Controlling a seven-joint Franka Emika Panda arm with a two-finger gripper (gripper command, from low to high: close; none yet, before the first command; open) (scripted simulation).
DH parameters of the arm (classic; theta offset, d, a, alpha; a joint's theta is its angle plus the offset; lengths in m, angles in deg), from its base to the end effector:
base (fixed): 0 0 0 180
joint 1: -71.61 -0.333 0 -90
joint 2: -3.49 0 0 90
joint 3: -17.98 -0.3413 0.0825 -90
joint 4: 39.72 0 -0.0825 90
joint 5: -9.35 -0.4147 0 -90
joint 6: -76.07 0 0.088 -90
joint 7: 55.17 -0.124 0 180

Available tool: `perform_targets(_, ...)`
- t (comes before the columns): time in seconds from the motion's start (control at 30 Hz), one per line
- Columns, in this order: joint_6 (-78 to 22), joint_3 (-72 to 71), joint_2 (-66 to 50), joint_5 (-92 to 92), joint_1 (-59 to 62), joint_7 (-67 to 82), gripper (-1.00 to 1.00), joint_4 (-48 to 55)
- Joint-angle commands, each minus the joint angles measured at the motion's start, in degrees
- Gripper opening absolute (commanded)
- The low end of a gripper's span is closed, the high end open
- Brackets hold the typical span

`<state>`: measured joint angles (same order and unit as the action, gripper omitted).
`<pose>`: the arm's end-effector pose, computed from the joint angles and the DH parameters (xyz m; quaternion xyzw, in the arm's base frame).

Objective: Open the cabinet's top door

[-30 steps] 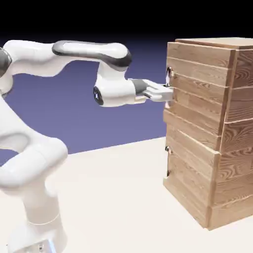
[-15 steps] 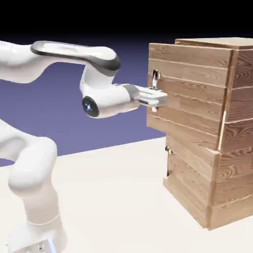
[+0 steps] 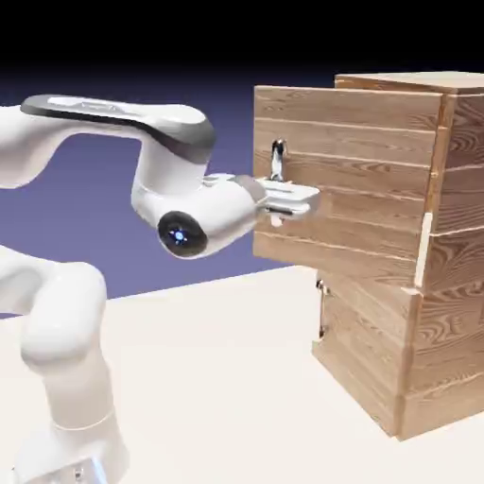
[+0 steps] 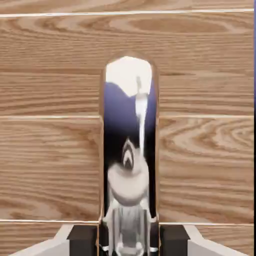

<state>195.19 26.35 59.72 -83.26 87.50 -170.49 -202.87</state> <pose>0.3111 -0.0703 0.5175 0.0247 0.7065 0.4821 0.5175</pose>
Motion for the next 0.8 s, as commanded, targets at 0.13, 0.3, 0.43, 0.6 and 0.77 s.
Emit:
perform_targets(0.13,-12.11,10.27,-3.91,12.2,0.7,-0.29,-1.0,3.19)
perform_targets(0.3,-24.57,20.12,-10.84,22.16,-0.86,0.99,-1.0,9.49)
perform_targets(0.43,-34.54,27.49,-17.64,28.1,-3.89,2.76,-1.0,16.17)
perform_targets(0.6,-47.0,36.22,-27.06,32.95,-9.13,5.79,-1.0,25.65)
perform_targets(0.77,-59.31,44.29,-37.3,35.11,-14.47,9.91,-1.0,35.19)
